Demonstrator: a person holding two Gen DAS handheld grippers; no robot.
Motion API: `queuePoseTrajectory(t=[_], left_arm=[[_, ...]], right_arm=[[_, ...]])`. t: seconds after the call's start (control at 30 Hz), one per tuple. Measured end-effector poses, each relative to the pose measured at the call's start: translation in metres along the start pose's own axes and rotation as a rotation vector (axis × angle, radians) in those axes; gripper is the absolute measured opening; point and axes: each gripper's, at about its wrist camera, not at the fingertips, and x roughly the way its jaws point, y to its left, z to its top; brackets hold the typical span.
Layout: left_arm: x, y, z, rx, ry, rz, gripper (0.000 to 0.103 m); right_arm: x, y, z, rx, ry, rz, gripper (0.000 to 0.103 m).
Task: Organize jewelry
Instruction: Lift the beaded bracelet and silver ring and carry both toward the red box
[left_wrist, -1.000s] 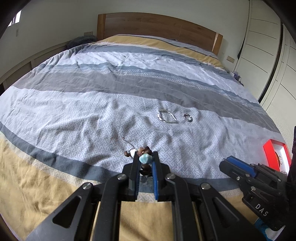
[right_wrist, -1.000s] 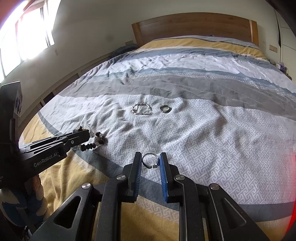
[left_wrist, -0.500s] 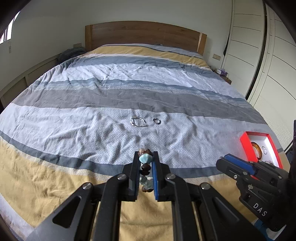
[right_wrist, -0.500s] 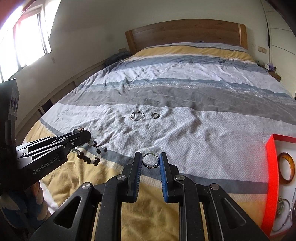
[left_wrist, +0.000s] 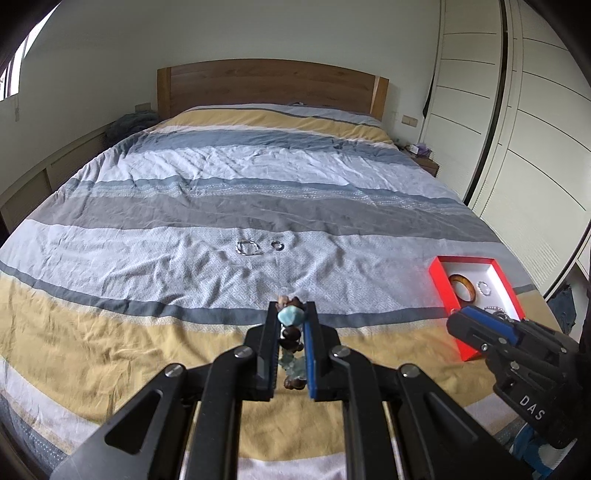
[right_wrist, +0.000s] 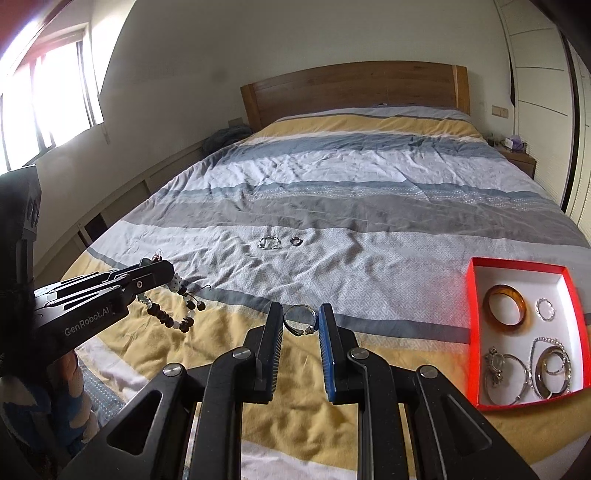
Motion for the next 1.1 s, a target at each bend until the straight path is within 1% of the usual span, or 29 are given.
queuePoseTrajectory(t=[0.13, 0.3, 0.5, 0.7, 0.8, 0.97, 1.1], left_arm=[[-0.024, -0.017, -0.001, 0.027, -0.015, -0.015, 0.010], [-0.049, -0.046, 0.000, 0.041, -0.036, -0.094, 0.010], [-0.056, -0.099, 0.000, 0.120, -0.027, -0.146, 0.010], [-0.039, -0.157, 0.003, 0.193, 0.002, -0.218, 0.010], [-0.025, -0.184, 0.006, 0.226, 0.015, -0.251, 0.010], [0.006, -0.222, 0.012, 0.255, 0.038, -0.298, 0.010], [0.035, -0.248, 0.021, 0.270, 0.048, -0.323, 0.011]], right_arm=[[-0.028, -0.004, -0.007, 0.013, -0.028, -0.005, 0.019], [-0.062, -0.018, -0.015, 0.038, -0.065, -0.027, 0.019], [-0.100, -0.053, -0.031, 0.094, -0.105, -0.080, 0.019], [-0.126, -0.106, -0.045, 0.144, -0.114, -0.176, 0.019], [-0.130, -0.139, -0.048, 0.174, -0.113, -0.229, 0.019], [-0.127, -0.181, -0.046, 0.199, -0.103, -0.291, 0.019], [-0.111, -0.210, -0.038, 0.208, -0.087, -0.318, 0.019]])
